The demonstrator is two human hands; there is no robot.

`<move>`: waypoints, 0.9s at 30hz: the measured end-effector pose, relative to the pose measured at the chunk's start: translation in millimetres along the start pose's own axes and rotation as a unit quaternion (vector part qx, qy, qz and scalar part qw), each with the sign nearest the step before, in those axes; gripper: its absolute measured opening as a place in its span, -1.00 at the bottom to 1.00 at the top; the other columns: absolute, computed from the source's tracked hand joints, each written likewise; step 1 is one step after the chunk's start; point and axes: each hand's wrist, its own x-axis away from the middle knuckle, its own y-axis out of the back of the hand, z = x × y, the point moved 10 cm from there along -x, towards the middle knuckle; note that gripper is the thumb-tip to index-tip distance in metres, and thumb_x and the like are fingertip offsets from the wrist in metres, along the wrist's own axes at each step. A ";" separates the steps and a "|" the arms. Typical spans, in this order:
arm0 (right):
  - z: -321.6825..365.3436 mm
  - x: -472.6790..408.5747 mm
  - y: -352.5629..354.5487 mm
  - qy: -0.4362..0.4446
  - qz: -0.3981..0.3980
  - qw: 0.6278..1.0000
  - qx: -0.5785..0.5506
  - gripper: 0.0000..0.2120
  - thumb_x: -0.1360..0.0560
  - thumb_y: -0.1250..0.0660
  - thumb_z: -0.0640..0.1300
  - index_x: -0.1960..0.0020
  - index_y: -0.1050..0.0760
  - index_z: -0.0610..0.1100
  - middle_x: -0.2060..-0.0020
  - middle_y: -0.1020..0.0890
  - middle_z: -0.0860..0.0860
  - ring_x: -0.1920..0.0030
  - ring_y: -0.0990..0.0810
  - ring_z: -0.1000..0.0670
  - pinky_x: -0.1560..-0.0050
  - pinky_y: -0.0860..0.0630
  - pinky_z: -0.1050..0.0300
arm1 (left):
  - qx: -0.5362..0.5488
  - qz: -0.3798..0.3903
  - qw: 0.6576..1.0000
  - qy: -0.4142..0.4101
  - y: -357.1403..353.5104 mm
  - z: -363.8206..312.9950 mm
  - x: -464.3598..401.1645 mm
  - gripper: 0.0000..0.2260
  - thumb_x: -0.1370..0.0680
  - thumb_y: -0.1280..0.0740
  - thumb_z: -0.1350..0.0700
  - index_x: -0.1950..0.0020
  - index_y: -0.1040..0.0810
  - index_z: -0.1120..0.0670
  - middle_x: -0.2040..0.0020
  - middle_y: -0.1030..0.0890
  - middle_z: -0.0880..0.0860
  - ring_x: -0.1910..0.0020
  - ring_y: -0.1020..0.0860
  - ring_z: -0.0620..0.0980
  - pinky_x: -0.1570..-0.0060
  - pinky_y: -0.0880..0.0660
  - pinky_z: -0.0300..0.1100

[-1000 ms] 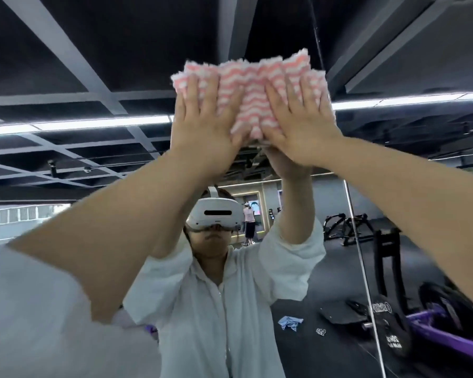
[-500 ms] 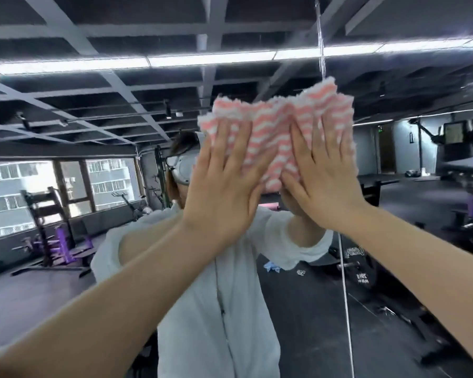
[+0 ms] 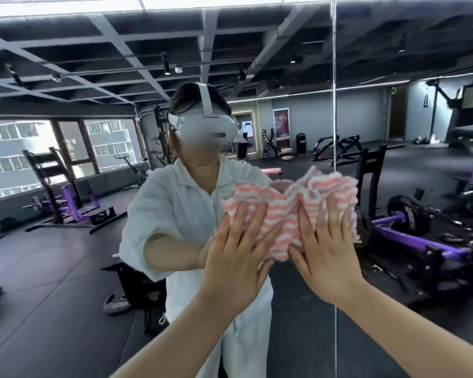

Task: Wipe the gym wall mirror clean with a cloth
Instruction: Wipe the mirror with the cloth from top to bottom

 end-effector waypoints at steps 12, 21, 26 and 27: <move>18.0 81.3 -7.6 0.047 0.043 0.998 -0.016 -0.43 -0.42 -0.14 -0.07 -0.40 -0.27 -0.20 -0.32 -0.33 -0.20 -0.34 -0.30 -0.26 -0.37 -0.17 -0.17 | 0.074 0.053 0.996 -0.014 -0.1 -12.7 47.2 -0.55 -0.44 -0.11 0.16 -0.31 -0.49 0.02 -0.44 -0.34 0.15 -0.40 -0.27 0.20 -0.34 -0.18 0.11; 37.6 80.2 29.8 -0.038 0.121 0.940 -0.317 -0.40 -0.49 -0.14 0.33 -0.31 -0.49 -0.06 -0.22 -0.46 0.11 0.02 -0.44 0.34 -0.10 -0.33 0.49 | 0.312 0.061 0.944 0.085 50.8 18.3 39.2 -0.79 -0.45 -0.21 0.12 0.03 -0.61 0.02 0.29 -0.59 -0.10 0.35 -0.51 -0.14 0.26 -0.33 -0.37; 39.5 81.7 24.4 -0.085 0.149 0.960 -0.221 -0.44 -0.23 -0.38 0.15 -0.17 -0.47 -0.08 -0.12 -0.56 0.03 0.05 -0.64 0.00 0.10 -0.53 0.15 | 0.457 0.169 0.851 0.195 44.3 38.3 34.7 -0.87 -0.51 -0.32 0.11 -0.01 -0.58 -0.09 0.23 -0.58 -0.27 0.21 -0.51 -0.36 0.18 -0.38 -0.46; 34.4 77.9 25.6 -0.102 0.138 0.959 -0.225 -0.57 -0.24 -0.44 -0.02 -0.09 -0.50 -0.08 -0.02 -0.59 0.03 0.19 -0.65 -0.04 0.26 -0.51 0.15 | 0.454 0.163 0.850 0.211 44.8 46.0 32.7 -0.88 -0.52 -0.35 0.12 0.00 -0.58 -0.08 0.24 -0.58 -0.22 0.22 -0.52 -0.31 0.19 -0.39 -0.43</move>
